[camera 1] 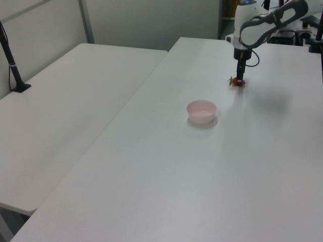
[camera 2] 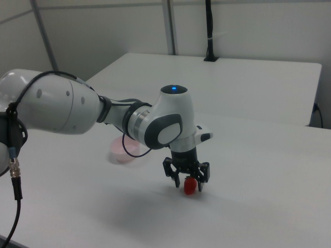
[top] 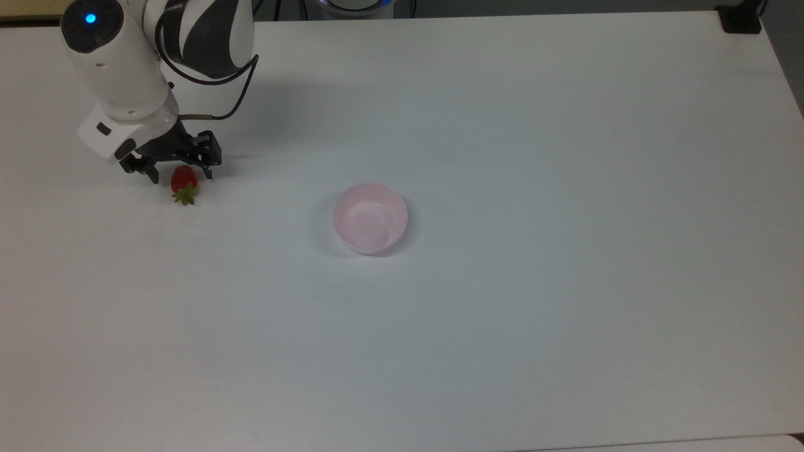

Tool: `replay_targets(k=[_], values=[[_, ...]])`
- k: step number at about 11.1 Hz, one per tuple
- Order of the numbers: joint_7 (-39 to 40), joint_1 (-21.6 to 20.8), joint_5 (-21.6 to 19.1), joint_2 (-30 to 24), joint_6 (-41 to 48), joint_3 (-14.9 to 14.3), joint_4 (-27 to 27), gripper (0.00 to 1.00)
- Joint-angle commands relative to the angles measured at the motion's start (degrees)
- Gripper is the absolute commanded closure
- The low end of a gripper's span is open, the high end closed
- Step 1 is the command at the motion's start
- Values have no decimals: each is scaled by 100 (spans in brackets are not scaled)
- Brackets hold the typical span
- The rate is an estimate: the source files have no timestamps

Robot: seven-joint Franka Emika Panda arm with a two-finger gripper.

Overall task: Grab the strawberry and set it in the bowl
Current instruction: 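Lower the gripper over the strawberry and close on it, then lift the strawberry and carry it over the pink bowl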

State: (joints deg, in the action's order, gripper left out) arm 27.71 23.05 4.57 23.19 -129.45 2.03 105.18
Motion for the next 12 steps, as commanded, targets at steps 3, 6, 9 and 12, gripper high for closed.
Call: replay_targets(k=[3,6,9,12], values=[[-160,-55,0,10,-177,-18,64,52],[-661,-89,0,-8,-151,-18,20,59],[-1108,-186,-8,-130,128,78,-260,59],[-1863,-992,-17,-411,901,96,-726,57]])
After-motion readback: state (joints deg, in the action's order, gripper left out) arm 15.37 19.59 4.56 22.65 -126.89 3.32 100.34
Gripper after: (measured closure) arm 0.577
